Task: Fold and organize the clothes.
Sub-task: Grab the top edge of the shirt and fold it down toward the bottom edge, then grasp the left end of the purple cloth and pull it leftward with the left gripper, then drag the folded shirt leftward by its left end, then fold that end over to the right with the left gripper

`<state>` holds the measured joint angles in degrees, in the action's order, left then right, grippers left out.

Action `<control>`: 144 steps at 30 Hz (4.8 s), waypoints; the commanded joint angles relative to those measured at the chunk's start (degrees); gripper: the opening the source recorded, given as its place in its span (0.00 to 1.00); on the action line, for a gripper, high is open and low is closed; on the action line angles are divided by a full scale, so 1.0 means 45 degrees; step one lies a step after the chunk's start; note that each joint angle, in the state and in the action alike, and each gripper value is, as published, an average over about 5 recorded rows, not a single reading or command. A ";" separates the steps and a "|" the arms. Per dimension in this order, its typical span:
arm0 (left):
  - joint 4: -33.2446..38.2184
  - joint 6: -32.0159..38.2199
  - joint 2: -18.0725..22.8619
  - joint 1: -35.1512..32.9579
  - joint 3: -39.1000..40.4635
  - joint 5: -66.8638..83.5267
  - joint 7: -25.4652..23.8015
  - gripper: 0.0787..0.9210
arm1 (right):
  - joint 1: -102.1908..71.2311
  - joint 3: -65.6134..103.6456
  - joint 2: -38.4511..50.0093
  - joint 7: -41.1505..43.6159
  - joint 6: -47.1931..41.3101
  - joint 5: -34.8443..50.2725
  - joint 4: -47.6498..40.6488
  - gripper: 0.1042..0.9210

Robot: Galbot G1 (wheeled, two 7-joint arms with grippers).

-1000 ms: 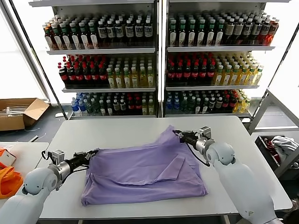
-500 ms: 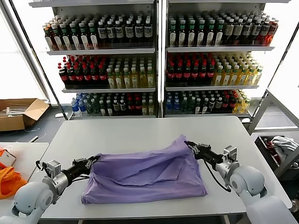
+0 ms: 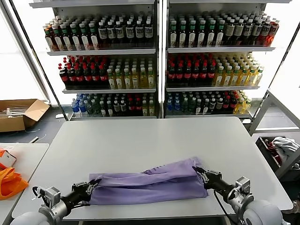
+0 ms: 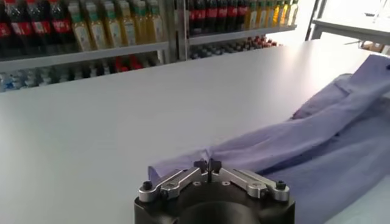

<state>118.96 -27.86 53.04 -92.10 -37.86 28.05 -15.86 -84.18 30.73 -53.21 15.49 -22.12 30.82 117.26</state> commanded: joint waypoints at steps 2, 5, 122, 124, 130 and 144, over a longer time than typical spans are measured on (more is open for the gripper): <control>0.0886 0.0057 0.0273 -0.0835 -0.0919 -0.0509 0.0486 0.20 | -0.1131 0.0847 -0.0167 -0.0478 0.0342 -0.0658 0.0827 0.14; 0.1096 0.0050 0.0273 -0.0688 -0.1431 -0.0305 0.0688 0.30 | -0.1056 0.1298 -0.0550 -0.0866 0.0982 -0.0743 0.0997 0.24; 0.0088 -0.0056 0.1890 0.4757 0.6679 0.7030 0.6222 0.04 | -0.2378 0.2860 -0.4309 -0.0881 0.4174 -0.1694 0.1830 0.88; -0.0400 -0.0096 0.2086 0.4827 0.6767 0.6868 0.6113 0.04 | -0.2363 0.2880 -0.4316 -0.0879 0.4173 -0.1665 0.1866 0.88; -0.1141 -0.0212 0.2563 0.4684 0.6775 0.6486 0.5657 0.04 | -0.2380 0.2928 -0.4321 -0.0874 0.4169 -0.1638 0.1959 0.88; 0.0666 0.0001 0.2144 0.2676 0.5939 0.5126 0.4121 0.44 | -0.2355 0.2778 -0.4336 -0.0898 0.4031 -0.1736 0.2354 0.88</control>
<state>117.85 -28.24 62.73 -75.27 -9.83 54.23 6.34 -94.80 43.43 -72.61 11.51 -3.78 23.10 127.22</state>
